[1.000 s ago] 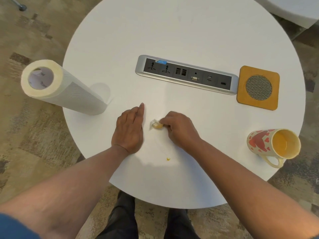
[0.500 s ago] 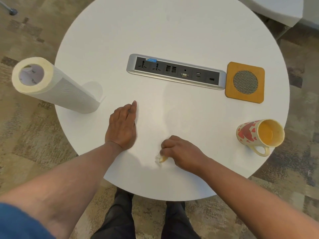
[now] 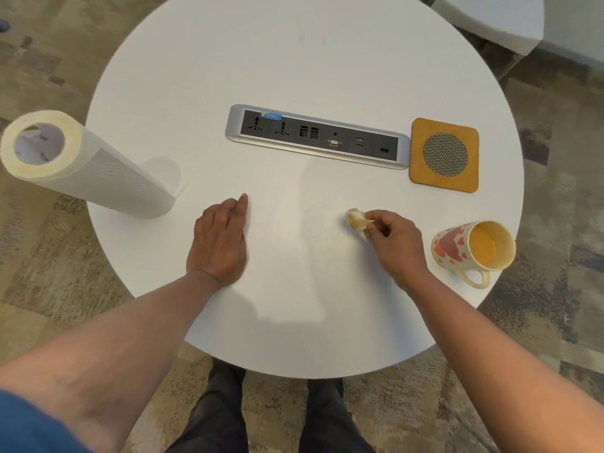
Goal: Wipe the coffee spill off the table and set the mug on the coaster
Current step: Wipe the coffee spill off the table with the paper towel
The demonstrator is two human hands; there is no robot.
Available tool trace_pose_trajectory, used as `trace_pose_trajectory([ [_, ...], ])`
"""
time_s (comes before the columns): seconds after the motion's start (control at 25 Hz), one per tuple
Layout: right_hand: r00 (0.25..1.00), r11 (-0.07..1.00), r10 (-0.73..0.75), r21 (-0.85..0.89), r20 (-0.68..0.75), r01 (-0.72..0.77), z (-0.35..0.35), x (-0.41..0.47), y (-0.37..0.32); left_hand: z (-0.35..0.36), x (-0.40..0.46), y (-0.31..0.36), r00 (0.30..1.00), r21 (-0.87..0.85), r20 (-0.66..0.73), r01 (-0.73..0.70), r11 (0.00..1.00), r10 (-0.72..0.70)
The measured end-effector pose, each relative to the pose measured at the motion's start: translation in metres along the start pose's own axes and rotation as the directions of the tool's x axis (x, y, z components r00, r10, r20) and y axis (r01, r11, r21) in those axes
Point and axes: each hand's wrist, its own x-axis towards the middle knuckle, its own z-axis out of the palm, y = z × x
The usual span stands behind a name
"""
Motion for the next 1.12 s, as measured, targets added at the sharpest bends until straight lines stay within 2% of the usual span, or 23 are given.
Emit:
trace_pose_trajectory([
  [0.12,1.0,0.985,-0.007,-0.174,0.012,0.009,0.008,-0.005,-0.002,0.0,0.001,-0.001,1.0,-0.001,-0.012,-0.005,1.0,0.005],
  [0.28,0.993,0.967,0.059,-0.254,0.105,-0.03,0.024,-0.039,0.0,0.001,0.0,0.0,1.0,-0.007,-0.019,-0.001,1.0,0.001],
  [0.48,0.973,0.983,0.04,-0.182,0.227,0.002,0.069,-0.103,-0.003,0.001,0.0,0.0,1.0,-0.018,-0.024,0.001,1.0,-0.002],
  [0.56,0.963,0.995,0.071,-0.082,0.261,-0.051,0.085,-0.119,-0.008,0.0,0.0,0.0,1.0,-0.02,-0.026,-0.002,1.0,0.002],
  [0.68,0.98,0.98,0.131,0.126,0.153,-0.151,0.082,-0.105,-0.019,0.0,-0.001,0.001,1.0,-0.022,-0.018,-0.003,1.0,0.003],
  [0.8,0.99,0.985,0.124,0.131,-0.071,-0.114,0.059,-0.06,-0.027,-0.001,-0.001,0.0,1.0,-0.022,-0.023,-0.006,1.0,0.005],
  [0.92,0.974,0.991,0.111,0.09,-0.197,-0.094,0.04,-0.012,-0.034,-0.001,0.0,0.001,1.0,-0.023,-0.028,-0.005,1.0,0.005],
  [1.0,0.964,0.993,0.111,0.064,-0.242,-0.098,0.037,0.011,-0.035,0.0,0.0,-0.001,0.999,-0.025,-0.033,-0.013,1.0,0.012],
  [1.12,0.982,0.998,0.059,-0.016,-0.182,-0.063,0.042,0.029,-0.039,0.0,0.0,-0.001,0.999,-0.027,-0.034,-0.012,1.0,0.012],
])
